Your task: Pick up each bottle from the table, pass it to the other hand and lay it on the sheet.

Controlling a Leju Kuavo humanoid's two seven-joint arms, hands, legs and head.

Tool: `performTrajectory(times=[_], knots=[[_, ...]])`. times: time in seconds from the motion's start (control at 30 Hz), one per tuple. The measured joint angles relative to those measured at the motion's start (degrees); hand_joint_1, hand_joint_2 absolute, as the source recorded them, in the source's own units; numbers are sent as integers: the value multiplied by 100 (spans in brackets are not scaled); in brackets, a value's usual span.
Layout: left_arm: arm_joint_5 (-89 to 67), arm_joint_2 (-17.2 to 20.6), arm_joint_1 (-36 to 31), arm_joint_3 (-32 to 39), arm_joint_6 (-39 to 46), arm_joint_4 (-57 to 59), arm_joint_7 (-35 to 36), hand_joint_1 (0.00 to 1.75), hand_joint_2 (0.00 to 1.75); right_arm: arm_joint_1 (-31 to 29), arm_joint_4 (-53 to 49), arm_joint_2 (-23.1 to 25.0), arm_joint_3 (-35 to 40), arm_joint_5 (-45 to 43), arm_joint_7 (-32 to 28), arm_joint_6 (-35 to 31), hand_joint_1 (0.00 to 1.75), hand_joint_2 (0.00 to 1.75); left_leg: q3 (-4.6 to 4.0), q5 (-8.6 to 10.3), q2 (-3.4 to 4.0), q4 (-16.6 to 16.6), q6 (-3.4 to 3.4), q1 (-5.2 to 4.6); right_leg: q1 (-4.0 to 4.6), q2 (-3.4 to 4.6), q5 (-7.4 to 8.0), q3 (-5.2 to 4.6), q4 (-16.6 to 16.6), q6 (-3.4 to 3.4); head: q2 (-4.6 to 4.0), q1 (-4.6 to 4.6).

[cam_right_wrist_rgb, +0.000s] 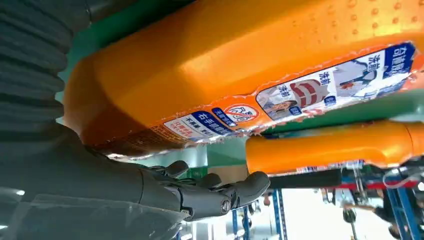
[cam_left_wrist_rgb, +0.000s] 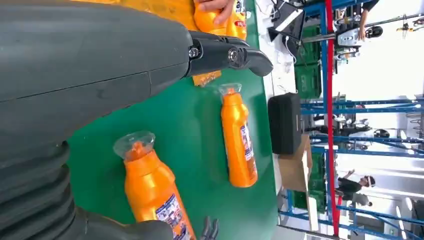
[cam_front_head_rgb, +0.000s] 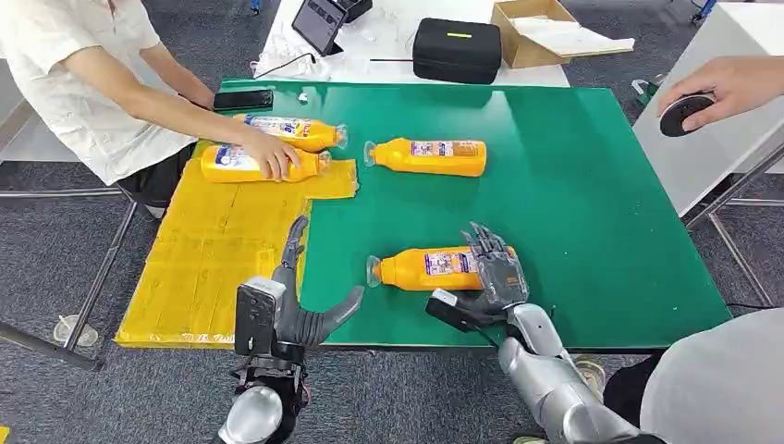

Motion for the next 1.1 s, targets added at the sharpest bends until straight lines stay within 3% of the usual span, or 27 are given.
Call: performTrajectory(times=[0.3,0.37,0.4,0.43,0.47,0.5,0.6,0.8,1.1], knots=[[63,2,-3,15,-199,-2,302,0,175,-343,232,-105,225,68,540,1020,9,175,63,-5,11,0,2,0,0,21,2,48,-7,-3,-2,2],[70,2,-3,22,-212,-2,306,0,175,-378,258,-127,267,68,566,1087,42,175,68,-1,10,0,5,0,0,22,5,53,-8,-4,-2,2],[70,4,-3,24,-214,-2,308,0,175,-387,271,-133,275,66,569,1094,68,175,70,0,10,0,6,0,0,21,7,55,-8,-3,-2,2],[70,4,-3,24,-214,-2,310,0,175,-393,282,-140,280,65,582,1105,140,175,70,3,10,0,9,0,0,21,10,59,-8,-1,-2,2],[70,4,-4,24,-219,-2,317,0,175,-404,300,-144,293,74,634,1167,168,175,72,3,10,0,9,-1,0,22,11,60,-8,-2,-2,2],[72,4,-4,26,-232,-2,339,0,175,-425,315,-149,315,101,707,1293,175,175,77,3,11,0,8,-1,0,25,12,61,-9,-4,-2,0],[90,7,-3,26,-273,-2,393,0,175,-529,341,-208,402,164,945,1772,175,175,99,-2,8,0,11,-1,0,27,-2,30,-14,-7,-2,0],[111,11,-4,28,-374,31,407,0,175,-772,413,-284,538,205,1111,2409,175,175,124,-10,-6,0,25,-1,0,23,-7,67,-17,16,-2,2],[114,9,-22,31,-424,48,407,0,175,-856,477,-310,590,192,1113,2539,175,175,130,-19,-5,0,24,-1,0,23,-13,82,-27,25,-2,2]])
